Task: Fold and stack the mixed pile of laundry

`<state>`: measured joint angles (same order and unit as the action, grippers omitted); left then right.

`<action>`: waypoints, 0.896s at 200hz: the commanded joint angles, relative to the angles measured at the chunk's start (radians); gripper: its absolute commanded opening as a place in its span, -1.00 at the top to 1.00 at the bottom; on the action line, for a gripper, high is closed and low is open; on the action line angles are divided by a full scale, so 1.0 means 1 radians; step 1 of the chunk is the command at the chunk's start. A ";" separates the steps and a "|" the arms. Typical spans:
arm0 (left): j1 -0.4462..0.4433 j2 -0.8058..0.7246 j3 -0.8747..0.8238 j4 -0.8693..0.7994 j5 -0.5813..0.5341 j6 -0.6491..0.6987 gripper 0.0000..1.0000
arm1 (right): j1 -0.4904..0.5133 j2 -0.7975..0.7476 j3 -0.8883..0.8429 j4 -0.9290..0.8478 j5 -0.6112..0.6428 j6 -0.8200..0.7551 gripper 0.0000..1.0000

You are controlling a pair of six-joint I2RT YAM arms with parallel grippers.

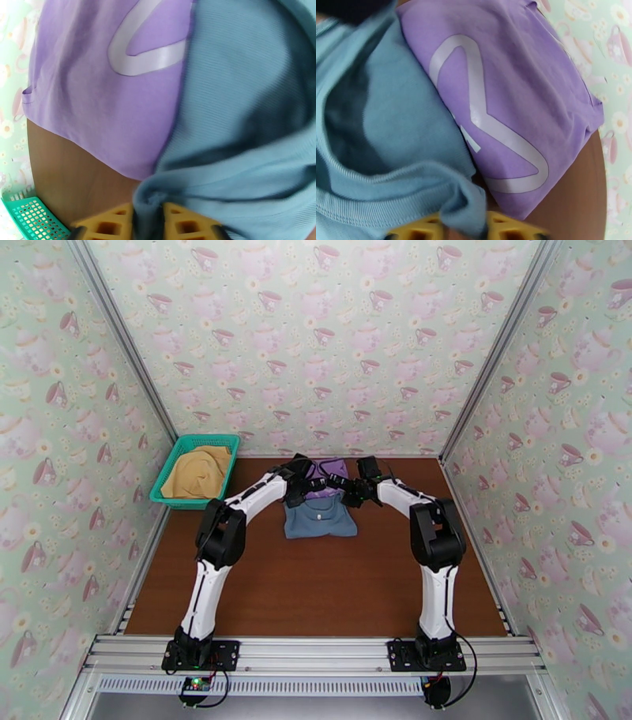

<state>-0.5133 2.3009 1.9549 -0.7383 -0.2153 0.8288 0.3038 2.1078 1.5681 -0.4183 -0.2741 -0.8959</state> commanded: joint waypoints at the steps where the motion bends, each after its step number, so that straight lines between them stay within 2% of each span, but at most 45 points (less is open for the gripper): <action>1: -0.006 0.024 -0.042 0.128 -0.077 -0.004 0.01 | 0.018 -0.048 0.013 0.065 -0.046 0.098 0.03; 20: -0.016 -0.011 -0.085 0.242 -0.161 -0.036 -0.24 | 0.018 -0.110 -0.004 0.076 -0.049 0.161 -0.02; 38: -0.022 -0.080 -0.127 0.347 -0.234 -0.084 -0.35 | 0.015 -0.204 -0.028 0.074 -0.052 0.208 -0.06; 57: -0.027 -0.198 -0.174 0.410 -0.298 -0.164 -0.48 | 0.011 -0.340 -0.068 0.089 -0.055 0.369 -0.17; 69: -0.031 -0.283 -0.192 0.379 -0.313 -0.246 -0.54 | 0.005 -0.414 -0.068 0.066 -0.038 0.549 -0.31; 81: -0.035 -0.369 -0.207 0.301 -0.307 -0.352 -0.57 | 0.004 -0.446 -0.019 -0.057 -0.032 0.723 -0.48; 92: -0.037 -0.441 -0.216 0.196 -0.302 -0.469 -0.58 | 0.003 -0.433 0.059 -0.248 -0.124 0.773 -0.53; 98: -0.038 -0.475 -0.222 0.135 -0.296 -0.548 -0.58 | 0.003 -0.423 0.074 -0.318 -0.176 0.782 -0.47; 111: -0.037 -0.543 -0.248 -0.010 -0.254 -0.727 -0.60 | 0.010 -0.437 -0.008 -0.302 -0.197 0.853 -0.39; 133: -0.035 -0.624 -0.381 -0.132 -0.048 -0.967 -0.60 | 0.017 -0.481 -0.221 -0.135 -0.109 1.004 -0.40; 159: -0.033 -0.648 -0.600 -0.037 0.125 -1.148 -0.56 | 0.024 -0.401 -0.244 -0.152 -0.077 1.088 -0.38; 179: -0.034 -0.618 -0.664 0.060 0.178 -1.205 -0.54 | 0.030 -0.340 -0.232 -0.147 -0.051 1.100 -0.39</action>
<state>-0.5472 1.6054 1.3865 -0.6979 -0.2073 -0.1787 0.3222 1.7298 1.3243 -0.5583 -0.3706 0.1020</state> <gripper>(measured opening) 0.774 0.693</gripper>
